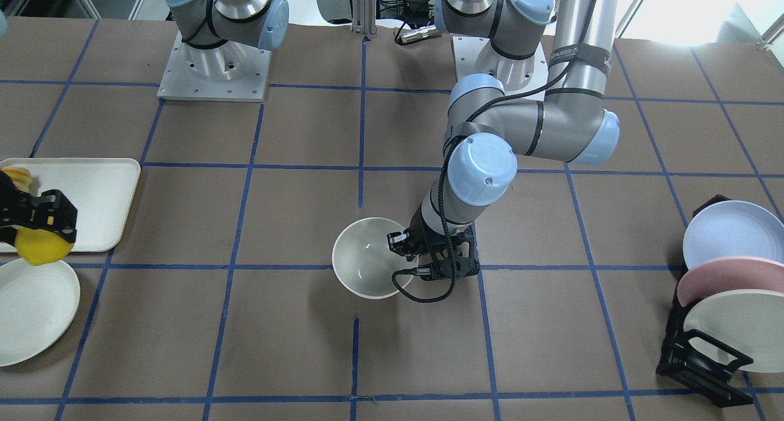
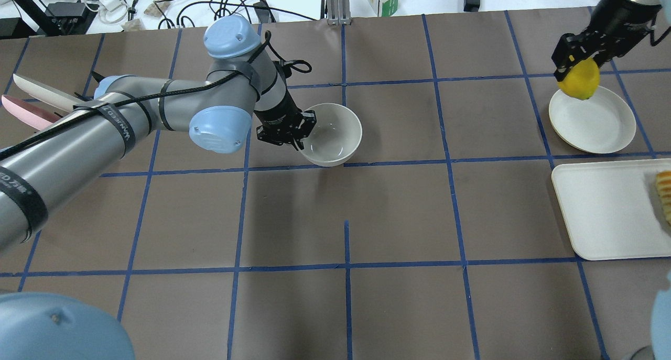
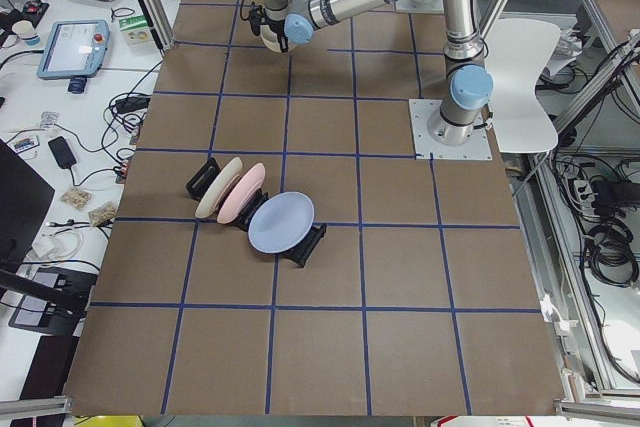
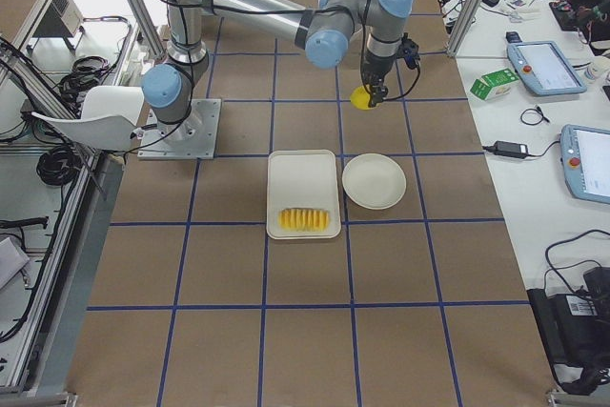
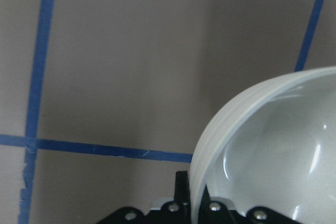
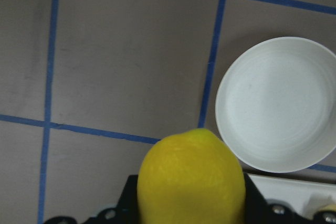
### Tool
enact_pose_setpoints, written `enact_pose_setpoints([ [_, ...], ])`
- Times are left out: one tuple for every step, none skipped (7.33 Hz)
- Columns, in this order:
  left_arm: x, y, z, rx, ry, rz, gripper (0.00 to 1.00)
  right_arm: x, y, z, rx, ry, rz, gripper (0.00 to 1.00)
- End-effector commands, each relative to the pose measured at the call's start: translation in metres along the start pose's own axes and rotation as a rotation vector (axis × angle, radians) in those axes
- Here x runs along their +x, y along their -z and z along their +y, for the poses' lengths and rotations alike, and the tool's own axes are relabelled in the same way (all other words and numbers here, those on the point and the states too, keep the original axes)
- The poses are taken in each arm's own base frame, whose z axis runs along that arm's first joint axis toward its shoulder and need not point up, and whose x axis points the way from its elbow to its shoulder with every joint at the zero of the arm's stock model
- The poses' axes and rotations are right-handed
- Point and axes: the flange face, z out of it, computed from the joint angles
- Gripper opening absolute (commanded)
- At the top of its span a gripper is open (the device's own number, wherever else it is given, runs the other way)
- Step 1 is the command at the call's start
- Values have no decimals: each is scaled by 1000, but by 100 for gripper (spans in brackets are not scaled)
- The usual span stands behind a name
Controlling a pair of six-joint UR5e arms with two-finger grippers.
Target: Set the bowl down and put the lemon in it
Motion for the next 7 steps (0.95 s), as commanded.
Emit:
enact_pose_setpoints([
  [16, -26, -1, 22, 11, 13, 0, -101, 10, -5, -3, -39, 1, 19],
  [16, -33, -6, 33, -7, 12, 18, -138, 10, -6, -2, -91, 1, 20],
  [19, -33, -11, 52, -11, 20, 76, -176, 10, -5, -2, -143, -3, 19],
  [19, -7, -14, 93, -20, 30, 100, -212, 5, -5, -1, -160, -5, 19],
  [18, 21, -14, 114, -50, 32, 100, -233, 3, -6, 10, -192, -11, 19],
  [6, 52, -13, 89, -62, 17, 100, -246, -4, -14, 38, -215, -45, 20],
  [-16, 91, -13, 65, -124, -53, 100, -269, -13, -23, 61, -261, -91, 19],
])
